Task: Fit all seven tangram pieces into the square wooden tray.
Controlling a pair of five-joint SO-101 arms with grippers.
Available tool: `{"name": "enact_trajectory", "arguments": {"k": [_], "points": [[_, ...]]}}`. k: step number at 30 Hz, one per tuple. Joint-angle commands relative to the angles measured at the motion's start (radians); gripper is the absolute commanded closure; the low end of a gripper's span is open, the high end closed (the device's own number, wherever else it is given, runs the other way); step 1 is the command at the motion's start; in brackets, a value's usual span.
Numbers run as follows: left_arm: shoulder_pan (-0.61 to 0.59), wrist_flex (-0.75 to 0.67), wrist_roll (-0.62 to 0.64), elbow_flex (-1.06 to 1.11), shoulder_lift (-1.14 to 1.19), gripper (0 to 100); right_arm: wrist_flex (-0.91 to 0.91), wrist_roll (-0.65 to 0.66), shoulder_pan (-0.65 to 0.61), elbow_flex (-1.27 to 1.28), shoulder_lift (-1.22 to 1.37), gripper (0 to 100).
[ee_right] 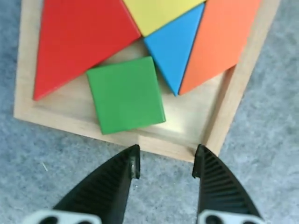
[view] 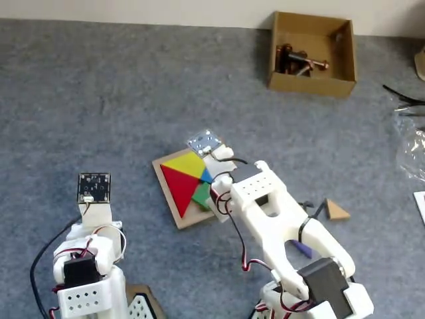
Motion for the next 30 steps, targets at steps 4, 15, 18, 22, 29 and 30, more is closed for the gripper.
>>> {"name": "enact_trajectory", "arguments": {"k": [4,15,18,22,29,30], "points": [[-0.013,0.005,0.009,0.019,-0.005,99,0.005,-0.011,0.012,-0.054,-0.021,81.8],[-0.013,0.005,0.009,0.019,-0.005,99,0.001,-0.011,0.013,-0.033,-0.019,81.8],[-0.013,0.005,0.009,0.019,-0.005,99,0.001,-0.011,0.013,-0.018,-0.028,81.8],[-0.013,0.005,0.009,0.019,-0.005,99,0.007,-0.009,0.008,-0.024,-0.03,81.8],[-0.013,0.005,0.009,0.019,-0.005,99,0.166,-0.034,0.013,-0.143,-0.039,82.0],[-0.013,0.005,0.009,0.019,-0.005,99,0.231,-0.066,0.013,-0.202,-0.042,82.1]]}}
